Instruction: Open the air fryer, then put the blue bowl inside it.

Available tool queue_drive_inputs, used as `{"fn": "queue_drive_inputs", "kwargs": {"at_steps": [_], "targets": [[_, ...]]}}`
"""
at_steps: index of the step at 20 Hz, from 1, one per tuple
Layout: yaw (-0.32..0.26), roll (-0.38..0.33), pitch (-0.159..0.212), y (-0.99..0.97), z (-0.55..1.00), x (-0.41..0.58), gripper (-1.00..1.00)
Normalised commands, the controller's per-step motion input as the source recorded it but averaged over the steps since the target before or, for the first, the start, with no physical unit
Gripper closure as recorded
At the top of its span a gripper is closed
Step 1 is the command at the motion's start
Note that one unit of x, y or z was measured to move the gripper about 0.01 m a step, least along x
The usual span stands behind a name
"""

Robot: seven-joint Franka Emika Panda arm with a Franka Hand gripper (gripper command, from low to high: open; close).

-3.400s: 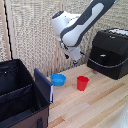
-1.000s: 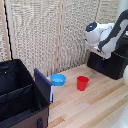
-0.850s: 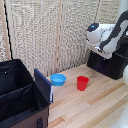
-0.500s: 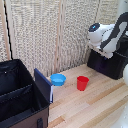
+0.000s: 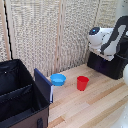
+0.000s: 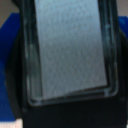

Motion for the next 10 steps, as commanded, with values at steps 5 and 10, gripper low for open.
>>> {"fn": "queue_drive_inputs", "kwargs": {"at_steps": [5,10], "targets": [[-0.079,-0.009,0.02,-0.05,-0.05,-0.078,1.0],[-0.132,0.238,0.113,0.23,0.13,-0.005,1.0]]}}
